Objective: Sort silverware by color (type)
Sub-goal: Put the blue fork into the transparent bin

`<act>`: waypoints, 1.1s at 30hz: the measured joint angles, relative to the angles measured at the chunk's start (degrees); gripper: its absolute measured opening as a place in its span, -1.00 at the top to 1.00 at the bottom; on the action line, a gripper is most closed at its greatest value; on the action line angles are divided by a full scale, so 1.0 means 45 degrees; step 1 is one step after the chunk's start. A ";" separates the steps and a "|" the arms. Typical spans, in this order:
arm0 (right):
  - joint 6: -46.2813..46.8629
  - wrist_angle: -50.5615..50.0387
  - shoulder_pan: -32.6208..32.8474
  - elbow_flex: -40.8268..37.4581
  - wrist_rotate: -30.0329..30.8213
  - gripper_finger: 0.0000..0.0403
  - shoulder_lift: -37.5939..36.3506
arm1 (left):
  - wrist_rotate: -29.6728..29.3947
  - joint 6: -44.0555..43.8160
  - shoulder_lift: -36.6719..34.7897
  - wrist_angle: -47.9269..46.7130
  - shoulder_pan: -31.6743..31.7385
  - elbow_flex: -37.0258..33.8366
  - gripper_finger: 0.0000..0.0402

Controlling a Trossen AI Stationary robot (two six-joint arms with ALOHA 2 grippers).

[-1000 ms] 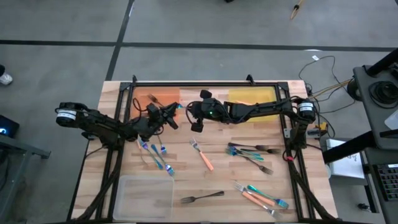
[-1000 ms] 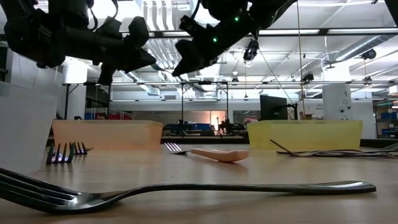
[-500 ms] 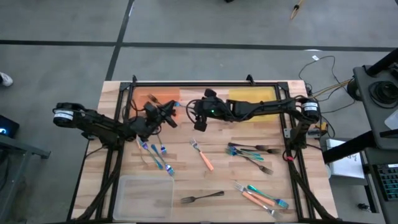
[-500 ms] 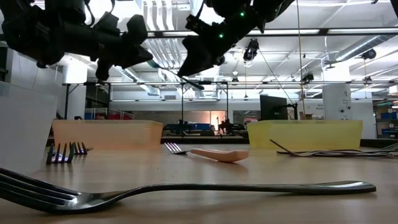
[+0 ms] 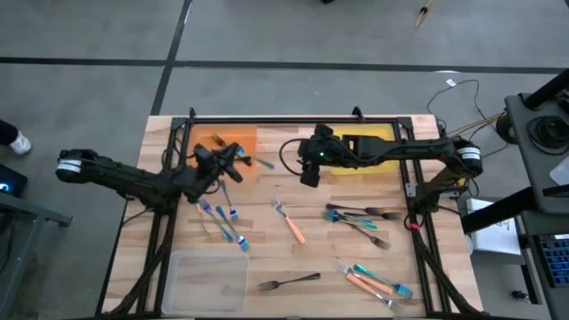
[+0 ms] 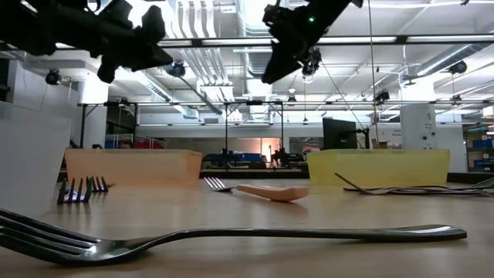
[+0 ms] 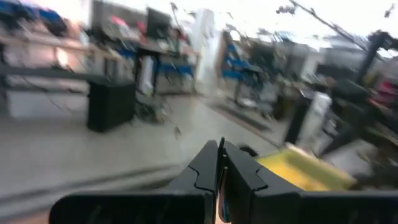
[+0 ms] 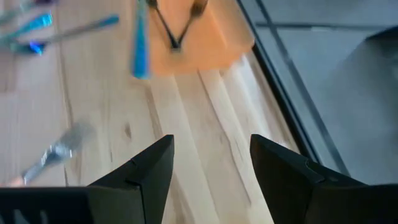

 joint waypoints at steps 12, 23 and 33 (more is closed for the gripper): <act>0.0515 -0.0922 -0.0029 -0.0523 0.0005 -0.01 -0.0514 | -0.1841 -0.4724 -0.0607 -0.7874 -0.6216 0.3425 1.00; 0.1188 -0.0666 -0.0029 -0.1267 0.0005 -0.01 -0.0476 | -0.2129 -1.9176 0.2972 -2.0695 -1.0716 0.8918 1.00; 0.1651 -0.0629 -0.0029 -0.1771 0.0003 -0.01 -0.0465 | 0.5725 -2.5178 0.6800 -2.7593 -1.1094 1.3503 1.00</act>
